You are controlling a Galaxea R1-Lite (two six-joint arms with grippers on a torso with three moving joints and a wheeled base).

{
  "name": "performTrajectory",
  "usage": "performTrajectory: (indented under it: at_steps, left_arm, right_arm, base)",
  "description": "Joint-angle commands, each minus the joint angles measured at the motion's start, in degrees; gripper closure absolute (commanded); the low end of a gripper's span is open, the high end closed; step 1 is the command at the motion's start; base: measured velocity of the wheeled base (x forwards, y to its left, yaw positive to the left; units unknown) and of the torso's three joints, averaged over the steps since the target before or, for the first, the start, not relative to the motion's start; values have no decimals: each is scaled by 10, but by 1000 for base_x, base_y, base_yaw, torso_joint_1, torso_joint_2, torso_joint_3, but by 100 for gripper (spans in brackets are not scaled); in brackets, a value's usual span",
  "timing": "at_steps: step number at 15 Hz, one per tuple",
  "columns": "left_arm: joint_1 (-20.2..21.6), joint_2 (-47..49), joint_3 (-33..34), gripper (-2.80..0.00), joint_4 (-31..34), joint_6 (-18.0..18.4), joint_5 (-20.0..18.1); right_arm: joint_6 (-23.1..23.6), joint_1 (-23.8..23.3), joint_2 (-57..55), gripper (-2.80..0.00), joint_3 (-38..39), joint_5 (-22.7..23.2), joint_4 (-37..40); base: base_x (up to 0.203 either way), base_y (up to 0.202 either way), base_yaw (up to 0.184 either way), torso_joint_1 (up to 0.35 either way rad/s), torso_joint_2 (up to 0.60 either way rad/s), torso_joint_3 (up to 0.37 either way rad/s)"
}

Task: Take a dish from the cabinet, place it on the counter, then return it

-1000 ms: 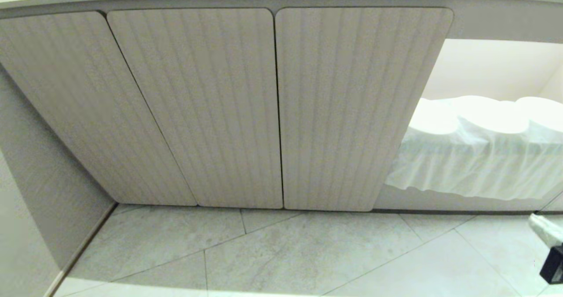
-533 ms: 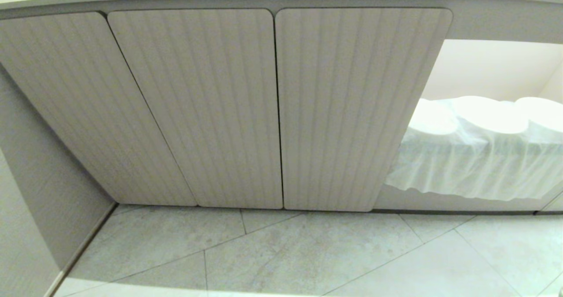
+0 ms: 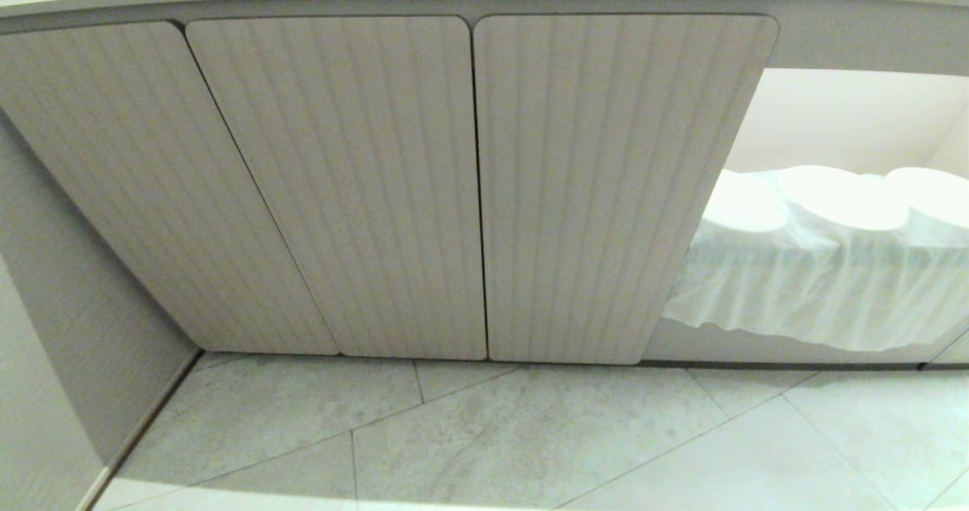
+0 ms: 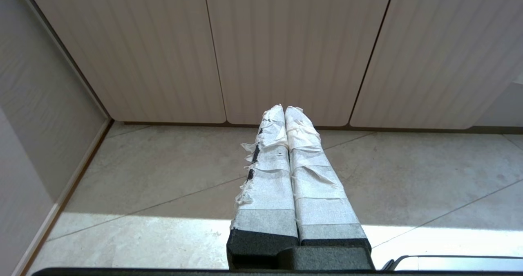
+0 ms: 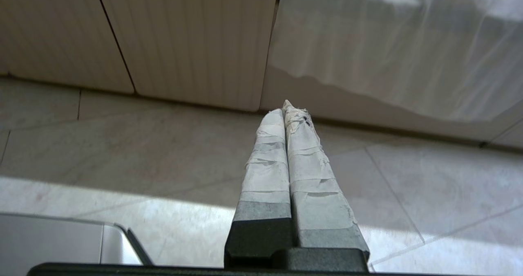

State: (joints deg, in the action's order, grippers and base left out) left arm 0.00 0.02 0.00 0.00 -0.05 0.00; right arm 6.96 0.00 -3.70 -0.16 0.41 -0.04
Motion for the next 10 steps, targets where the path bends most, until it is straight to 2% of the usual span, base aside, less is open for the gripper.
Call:
performTrajectory:
  at_steps: [1,5,10]
  left_arm:
    - [0,0,0,0,0,0,0]
    - [0,0,0,0,0,-1,0]
    - [0,0,0,0,0,0,0]
  right_arm:
    - [2,0,37,0,2,0,-1]
    - [2,0,37,0,1,0,-1]
    - [-31,1,37,0,1,-1,0]
  base:
    - [0,0,0,0,0,0]
    - [0,0,0,0,0,0]
    - [0,0,0,0,0,0]
